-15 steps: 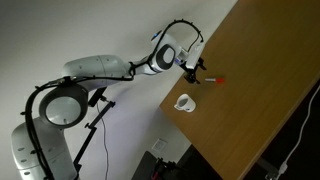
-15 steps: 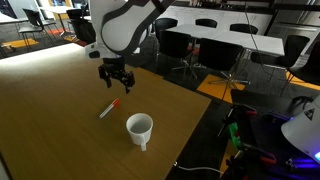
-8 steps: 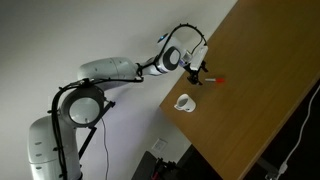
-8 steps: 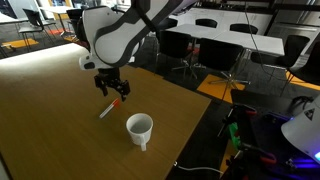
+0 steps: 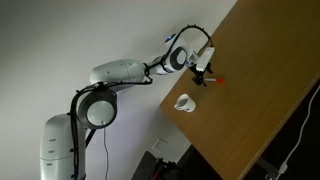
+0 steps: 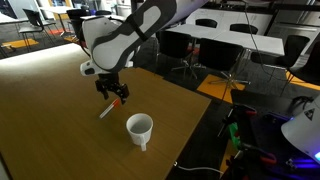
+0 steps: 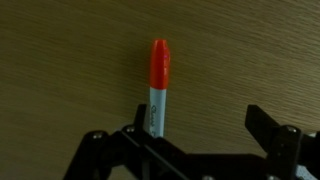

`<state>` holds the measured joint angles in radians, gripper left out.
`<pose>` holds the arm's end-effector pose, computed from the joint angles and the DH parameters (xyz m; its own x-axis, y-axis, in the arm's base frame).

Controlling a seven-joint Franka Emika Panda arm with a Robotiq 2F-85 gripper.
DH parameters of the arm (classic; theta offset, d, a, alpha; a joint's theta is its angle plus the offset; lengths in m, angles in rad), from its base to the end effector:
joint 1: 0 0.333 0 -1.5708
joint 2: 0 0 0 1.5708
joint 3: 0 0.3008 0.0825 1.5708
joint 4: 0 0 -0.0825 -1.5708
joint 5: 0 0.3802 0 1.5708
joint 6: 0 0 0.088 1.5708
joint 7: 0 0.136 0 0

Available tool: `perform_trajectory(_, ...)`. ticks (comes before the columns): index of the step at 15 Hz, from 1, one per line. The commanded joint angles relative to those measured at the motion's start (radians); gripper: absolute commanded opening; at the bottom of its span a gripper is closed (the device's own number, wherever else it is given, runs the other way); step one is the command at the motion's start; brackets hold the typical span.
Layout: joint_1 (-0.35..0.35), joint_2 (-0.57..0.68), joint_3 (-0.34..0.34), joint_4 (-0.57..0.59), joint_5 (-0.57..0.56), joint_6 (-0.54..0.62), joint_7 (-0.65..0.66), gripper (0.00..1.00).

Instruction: Put the red pen in the white mug

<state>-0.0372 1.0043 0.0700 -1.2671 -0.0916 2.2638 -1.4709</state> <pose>0.7293 0.0092 0.1072 0.0406 0.9991 -0.0115 0.9992 -0.0406 -0.0039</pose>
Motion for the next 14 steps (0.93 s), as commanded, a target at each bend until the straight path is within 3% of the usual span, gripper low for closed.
perform_trajectory(1,-0.007,0.010,0.012,0.017,-0.013,-0.014,0.006,1.00)
perform_trajectory(14,-0.021,0.152,0.016,0.199,-0.003,-0.044,-0.006,1.00)
